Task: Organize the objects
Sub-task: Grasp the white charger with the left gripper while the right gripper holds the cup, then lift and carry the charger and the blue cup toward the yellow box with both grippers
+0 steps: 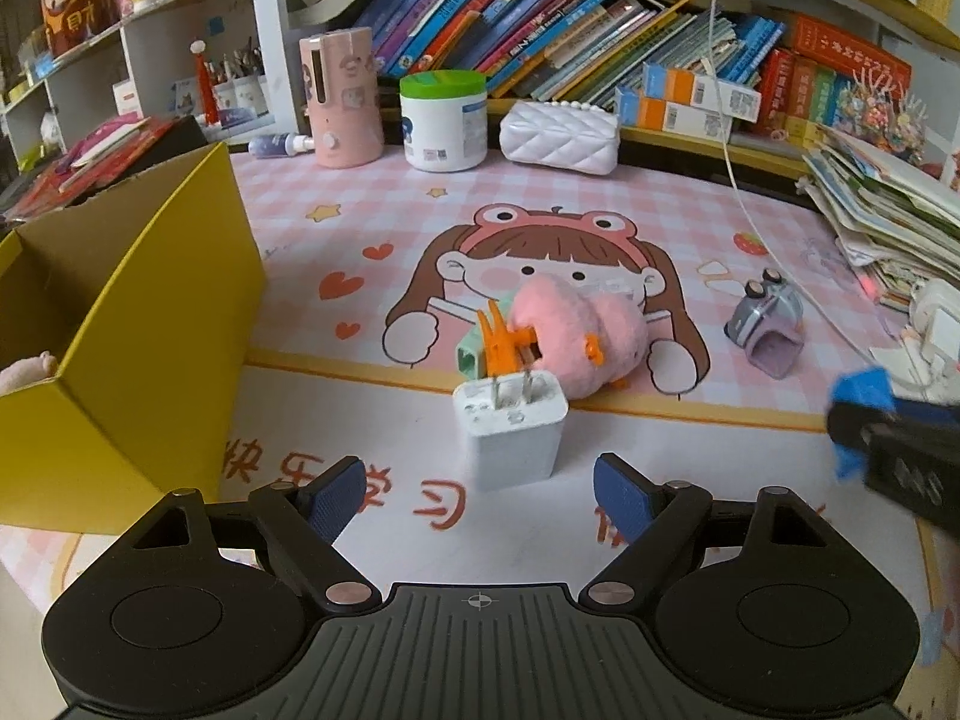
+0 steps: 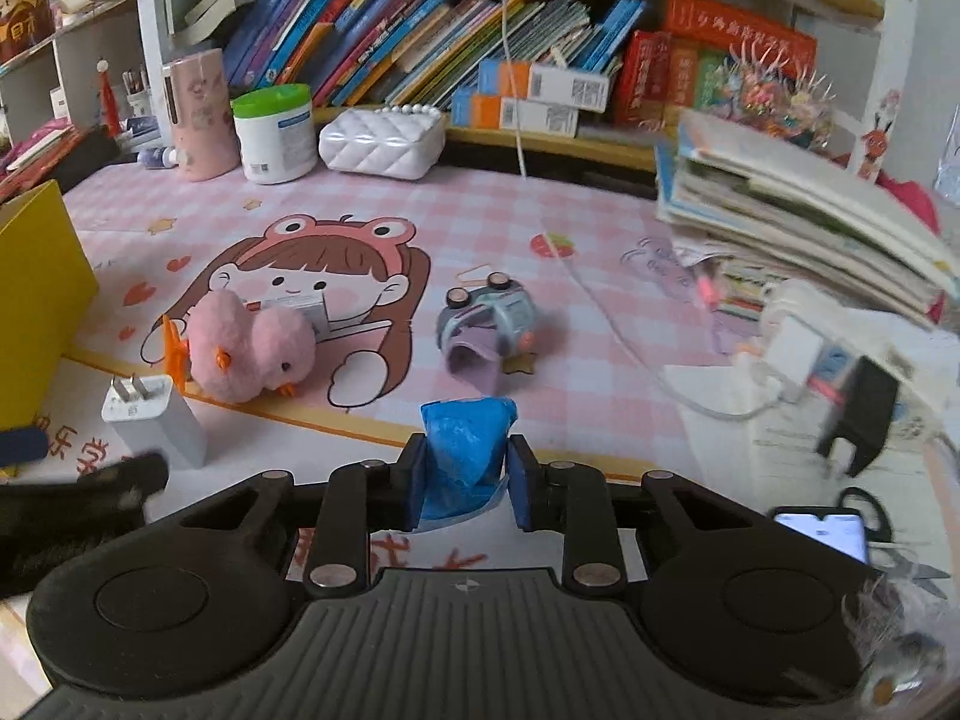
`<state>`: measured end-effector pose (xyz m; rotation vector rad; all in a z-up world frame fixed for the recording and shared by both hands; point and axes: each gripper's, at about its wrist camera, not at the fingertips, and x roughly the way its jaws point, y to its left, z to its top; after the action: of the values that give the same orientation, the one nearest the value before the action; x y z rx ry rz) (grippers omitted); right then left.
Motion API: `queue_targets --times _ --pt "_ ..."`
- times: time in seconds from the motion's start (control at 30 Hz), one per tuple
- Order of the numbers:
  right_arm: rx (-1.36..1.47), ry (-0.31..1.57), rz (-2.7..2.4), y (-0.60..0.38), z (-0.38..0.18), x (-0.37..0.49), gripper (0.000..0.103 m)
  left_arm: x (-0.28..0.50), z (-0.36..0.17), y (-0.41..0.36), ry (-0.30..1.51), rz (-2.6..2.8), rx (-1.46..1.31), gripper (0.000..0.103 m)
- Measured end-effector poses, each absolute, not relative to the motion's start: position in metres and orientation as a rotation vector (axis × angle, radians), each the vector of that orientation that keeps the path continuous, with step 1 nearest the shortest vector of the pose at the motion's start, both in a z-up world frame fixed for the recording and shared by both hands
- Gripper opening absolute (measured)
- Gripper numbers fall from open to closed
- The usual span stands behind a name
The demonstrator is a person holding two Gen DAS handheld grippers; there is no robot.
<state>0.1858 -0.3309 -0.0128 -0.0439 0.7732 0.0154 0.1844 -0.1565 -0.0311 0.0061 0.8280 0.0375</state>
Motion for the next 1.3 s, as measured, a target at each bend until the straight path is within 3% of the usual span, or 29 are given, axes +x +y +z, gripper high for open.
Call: queue_targets --times 0.27,0.33,0.57,0.67,1.3 --pt "-0.092 0.761 0.008 -0.340 -0.015 0.178 0.025 0.203 -0.040 -0.172 0.829 0.049 -0.001 0.077" --pt "-0.097 0.762 0.005 -0.342 -0.016 0.177 0.025 0.209 -0.043 -0.174 0.836 0.066 0.008 0.067" --pt "-0.101 0.772 0.010 -0.343 -0.017 0.175 0.025 0.222 -0.052 -0.173 0.856 0.110 -0.002 0.056" --pt "-0.102 0.786 0.014 -0.343 -0.019 0.174 0.025 0.225 -0.056 -0.170 0.867 0.098 -0.010 0.042" --pt "-0.061 0.847 0.020 -0.298 -0.010 0.162 0.025 0.166 -0.015 -0.136 0.771 0.014 -0.028 0.042"
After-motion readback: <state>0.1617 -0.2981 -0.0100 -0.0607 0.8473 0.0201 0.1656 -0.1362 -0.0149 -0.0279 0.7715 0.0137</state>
